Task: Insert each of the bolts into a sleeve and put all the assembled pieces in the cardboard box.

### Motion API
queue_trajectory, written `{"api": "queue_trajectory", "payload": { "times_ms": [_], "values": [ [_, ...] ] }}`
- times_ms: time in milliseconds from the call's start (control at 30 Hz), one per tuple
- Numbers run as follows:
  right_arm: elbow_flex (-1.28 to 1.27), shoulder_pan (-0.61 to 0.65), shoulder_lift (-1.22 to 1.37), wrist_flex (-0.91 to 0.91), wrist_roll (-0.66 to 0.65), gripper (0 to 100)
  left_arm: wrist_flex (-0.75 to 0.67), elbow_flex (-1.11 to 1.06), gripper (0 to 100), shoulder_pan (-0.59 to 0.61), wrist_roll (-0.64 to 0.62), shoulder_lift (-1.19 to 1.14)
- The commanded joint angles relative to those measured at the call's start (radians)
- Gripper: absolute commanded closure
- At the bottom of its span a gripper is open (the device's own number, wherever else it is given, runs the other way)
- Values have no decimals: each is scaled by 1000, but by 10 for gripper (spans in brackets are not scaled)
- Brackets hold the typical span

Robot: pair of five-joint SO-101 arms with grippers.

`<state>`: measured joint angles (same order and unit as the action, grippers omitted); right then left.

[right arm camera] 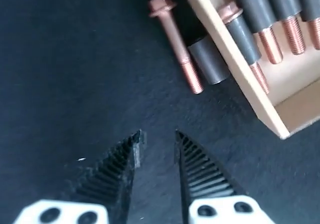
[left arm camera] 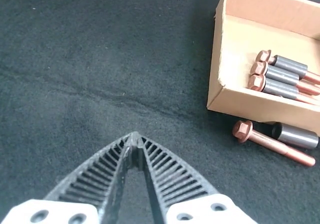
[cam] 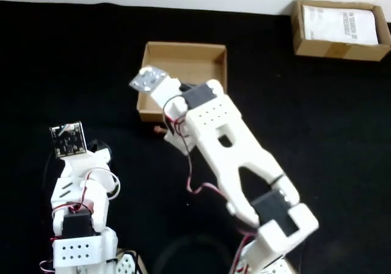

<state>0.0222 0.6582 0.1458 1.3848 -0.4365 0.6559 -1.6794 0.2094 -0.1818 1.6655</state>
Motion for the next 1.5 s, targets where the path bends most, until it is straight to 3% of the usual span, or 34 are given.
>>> {"api": "queue_trajectory", "payload": {
  "times_ms": [0, 267, 467, 667, 1233, 1467],
  "values": [
    [28, -41, 68, -94, -21, 923, 0, -25, 991, 7, 5, 7],
    [76, -42, 222, -292, -137, 923, 0, -25, 991, 7, 5, 10],
    [278, -65, 371, -298, -155, 924, 92, -19, 991, 1, 5, 91],
    [412, -93, 479, -294, -158, 924, 98, -19, 991, 1, 5, 99],
    [463, -111, 616, 24, -155, 925, 100, -19, 990, 7, 5, 105],
    [456, -120, 619, 35, -155, 943, 100, -19, 990, 7, 5, 105]
  ]
}}
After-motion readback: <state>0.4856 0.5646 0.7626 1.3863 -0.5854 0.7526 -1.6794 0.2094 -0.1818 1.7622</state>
